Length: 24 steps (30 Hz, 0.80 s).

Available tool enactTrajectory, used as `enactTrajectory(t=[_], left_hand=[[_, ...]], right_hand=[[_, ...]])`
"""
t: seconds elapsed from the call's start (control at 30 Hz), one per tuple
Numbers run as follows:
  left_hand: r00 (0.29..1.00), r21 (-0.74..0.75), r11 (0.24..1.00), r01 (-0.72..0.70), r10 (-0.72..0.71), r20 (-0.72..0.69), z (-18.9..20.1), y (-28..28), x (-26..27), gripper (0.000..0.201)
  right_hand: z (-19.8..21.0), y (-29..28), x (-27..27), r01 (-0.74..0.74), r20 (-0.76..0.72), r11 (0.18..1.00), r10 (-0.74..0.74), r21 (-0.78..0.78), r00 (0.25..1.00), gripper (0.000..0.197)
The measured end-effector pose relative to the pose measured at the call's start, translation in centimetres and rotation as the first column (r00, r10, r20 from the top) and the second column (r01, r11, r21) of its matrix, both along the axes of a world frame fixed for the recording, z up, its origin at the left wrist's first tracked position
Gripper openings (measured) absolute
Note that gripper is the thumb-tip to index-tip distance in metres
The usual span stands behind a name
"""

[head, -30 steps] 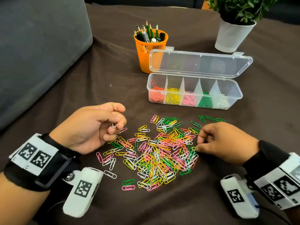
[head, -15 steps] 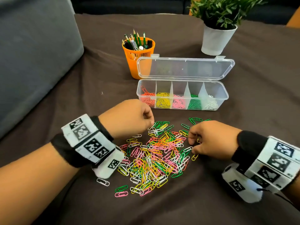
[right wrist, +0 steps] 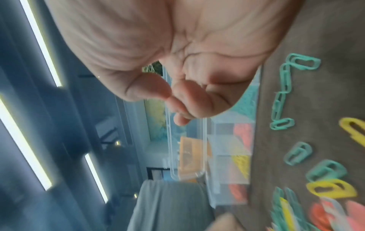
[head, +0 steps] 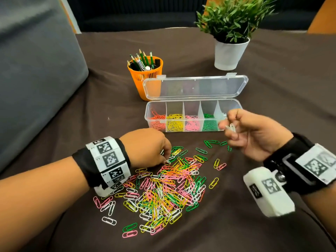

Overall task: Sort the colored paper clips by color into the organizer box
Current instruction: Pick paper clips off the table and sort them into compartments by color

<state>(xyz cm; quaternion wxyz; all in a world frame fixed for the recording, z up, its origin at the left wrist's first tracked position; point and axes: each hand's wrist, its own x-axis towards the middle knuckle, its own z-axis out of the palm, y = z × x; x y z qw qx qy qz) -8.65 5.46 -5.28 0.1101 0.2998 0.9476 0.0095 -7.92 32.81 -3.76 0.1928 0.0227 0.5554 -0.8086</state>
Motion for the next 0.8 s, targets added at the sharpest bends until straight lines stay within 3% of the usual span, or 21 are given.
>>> enactTrajectory(t=[0.1, 0.17, 0.2, 0.23, 0.3, 0.33, 0.4, 0.47, 0.57, 0.63, 0.8], left_hand=[[0.997, 0.058, 0.998, -0.020, 0.016, 0.070, 0.3, -0.4, -0.3, 0.007], [0.972, 0.230, 0.958, -0.169, 0.123, 0.202, 0.5, -0.2, -0.6, 0.008], [0.923, 0.356, 0.879, -0.316, 0.199, 0.328, 0.8, 0.0, -0.8, 0.012], [0.830, 0.461, 0.736, -0.496, 0.244, 0.502, 1.2, 0.2, -1.0, 0.017], [0.594, 0.522, 0.374, -0.766, 0.104, 0.798, 2.3, 1.2, -1.4, 0.010], [0.519, 0.499, 0.255, -0.828, 0.013, 0.855, 3.0, 1.8, -1.7, 0.003], [0.470, 0.471, 0.154, -0.869, -0.046, 0.882, 3.9, 3.1, -2.3, 0.016], [0.466, 0.464, 0.161, -0.871, -0.027, 0.885, 4.3, 4.3, -2.8, 0.026], [0.445, 0.440, 0.291, -0.850, -0.050, 0.894, 4.2, 5.2, -2.8, 0.031], [0.425, 0.431, 0.337, -0.837, -0.095, 0.900, 4.1, 5.2, -2.7, 0.031], [0.428, 0.444, 0.271, -0.854, -0.121, 0.896, 4.4, 5.3, -2.8, 0.028]], right_hand=[[1.4, 0.7, -2.2, 0.197, 0.092, 0.975, -0.188, -0.103, 0.978, 0.016], [2.2, 1.5, -3.7, 0.238, 0.133, 0.965, -0.224, -0.107, 0.966, 0.015], [2.5, 1.7, -4.5, 0.255, 0.131, 0.965, -0.245, -0.068, 0.961, 0.012], [2.7, 1.9, -5.3, 0.280, 0.107, 0.960, -0.279, 0.005, 0.954, 0.008], [2.6, 1.6, -6.8, 0.331, 0.013, 0.930, -0.337, 0.161, 0.941, 0.016], [2.4, 1.1, -7.4, 0.342, -0.024, 0.915, -0.345, 0.214, 0.938, 0.023], [1.8, 0.2, -8.1, 0.326, -0.048, 0.901, -0.326, 0.285, 0.944, 0.032], [1.0, -0.3, -8.6, 0.348, -0.070, 0.870, -0.346, 0.349, 0.936, 0.032], [0.5, -0.2, -9.0, 0.420, -0.145, 0.815, -0.396, 0.400, 0.907, 0.030], [0.6, 0.0, -8.9, 0.419, -0.151, 0.809, -0.393, 0.412, 0.907, 0.026], [0.6, 0.7, -8.4, 0.373, -0.062, 0.876, -0.373, 0.306, 0.926, 0.023]])
